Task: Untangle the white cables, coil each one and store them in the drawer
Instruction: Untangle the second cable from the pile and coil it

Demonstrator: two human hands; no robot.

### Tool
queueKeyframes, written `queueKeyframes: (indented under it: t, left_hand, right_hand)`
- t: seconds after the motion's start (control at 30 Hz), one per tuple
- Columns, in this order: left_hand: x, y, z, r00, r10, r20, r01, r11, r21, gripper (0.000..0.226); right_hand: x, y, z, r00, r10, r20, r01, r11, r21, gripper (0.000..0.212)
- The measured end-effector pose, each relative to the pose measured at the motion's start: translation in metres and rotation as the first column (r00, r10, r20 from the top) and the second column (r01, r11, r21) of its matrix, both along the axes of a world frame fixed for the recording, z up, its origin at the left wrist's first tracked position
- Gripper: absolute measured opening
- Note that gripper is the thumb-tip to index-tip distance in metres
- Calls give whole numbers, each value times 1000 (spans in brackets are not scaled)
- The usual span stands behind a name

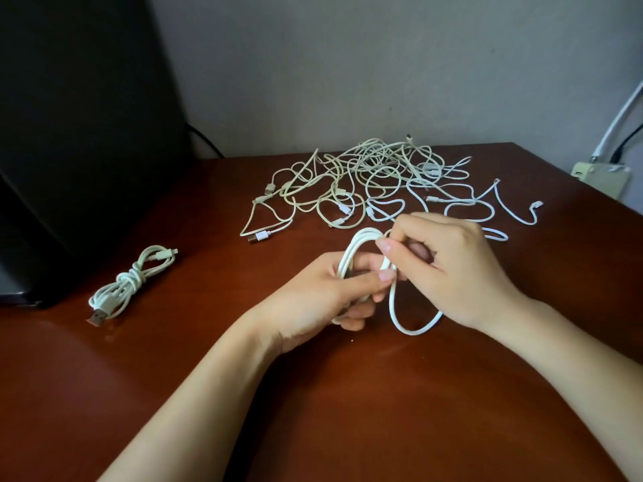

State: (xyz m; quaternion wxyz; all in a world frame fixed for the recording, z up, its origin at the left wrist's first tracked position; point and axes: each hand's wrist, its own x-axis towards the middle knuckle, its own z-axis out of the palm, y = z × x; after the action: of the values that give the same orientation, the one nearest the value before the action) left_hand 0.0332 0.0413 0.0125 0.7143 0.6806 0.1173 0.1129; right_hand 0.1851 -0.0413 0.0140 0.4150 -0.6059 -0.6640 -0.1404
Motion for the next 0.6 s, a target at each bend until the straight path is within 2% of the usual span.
queueKeyframes:
  t: [0.07,0.23,0.3,0.43,0.6]
  left_hand:
    - [0,0,0,1000,23,0,-23,1000,8,14]
    - [-2,6,4,994,85,75,-85,996,-2,10]
    - [-5,10,7,984,116,135,-109,993,-53,8]
    - [-13,22,14,943,216,254,-172,968,-184,14]
    - [-21,33,19,856,391,339,-263,893,-366,11]
  right_hand:
    - [-1,0,0,1000,-2,-10,2,1000,-18,29]
    - [1,-2,3,999,43,-31,-45,995,-91,23]
    - [5,-2,2,1000,22,-11,-24,990,-137,22]
    - [10,0,0,998,13,59,3,966,-259,39]
    - [11,0,-2,994,24,104,15,933,-361,45]
